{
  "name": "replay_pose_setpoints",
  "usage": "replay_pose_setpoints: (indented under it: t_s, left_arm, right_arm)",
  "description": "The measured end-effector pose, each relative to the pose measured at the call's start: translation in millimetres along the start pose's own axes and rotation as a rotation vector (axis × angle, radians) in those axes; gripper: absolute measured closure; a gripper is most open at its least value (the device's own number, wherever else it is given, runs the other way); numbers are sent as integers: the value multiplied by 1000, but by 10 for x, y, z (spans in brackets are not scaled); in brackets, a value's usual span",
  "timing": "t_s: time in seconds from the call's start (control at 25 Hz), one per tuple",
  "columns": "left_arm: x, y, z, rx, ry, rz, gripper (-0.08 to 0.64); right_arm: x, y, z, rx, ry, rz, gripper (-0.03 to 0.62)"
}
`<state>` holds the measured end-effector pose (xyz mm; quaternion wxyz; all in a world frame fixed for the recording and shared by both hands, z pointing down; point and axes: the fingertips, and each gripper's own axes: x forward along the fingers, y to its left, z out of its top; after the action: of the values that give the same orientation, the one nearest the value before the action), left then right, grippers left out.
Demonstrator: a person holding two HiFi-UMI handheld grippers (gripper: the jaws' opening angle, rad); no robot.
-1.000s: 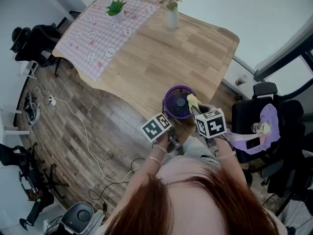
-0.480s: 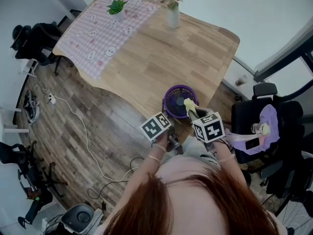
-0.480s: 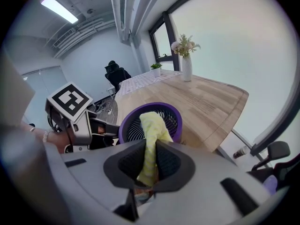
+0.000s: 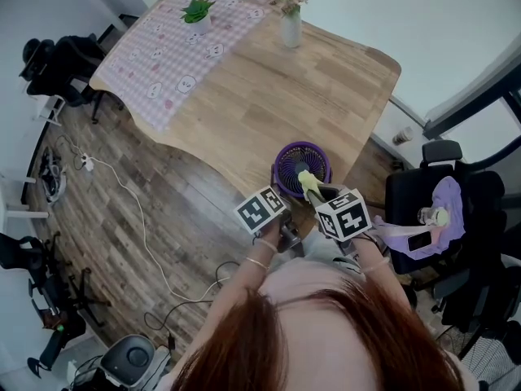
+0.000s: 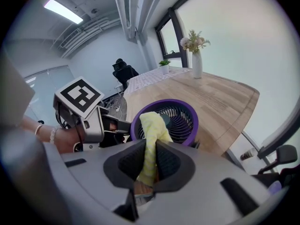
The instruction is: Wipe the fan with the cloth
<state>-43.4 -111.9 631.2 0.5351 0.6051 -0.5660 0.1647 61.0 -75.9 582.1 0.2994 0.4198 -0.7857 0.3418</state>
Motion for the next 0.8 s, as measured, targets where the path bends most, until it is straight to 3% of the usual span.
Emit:
replay_pose_setpoints:
  t_s: [0.8]
  left_arm:
    - [-18, 8, 5, 5, 1, -8, 469]
  right_arm:
    - [175, 327, 67, -185, 61, 59, 549]
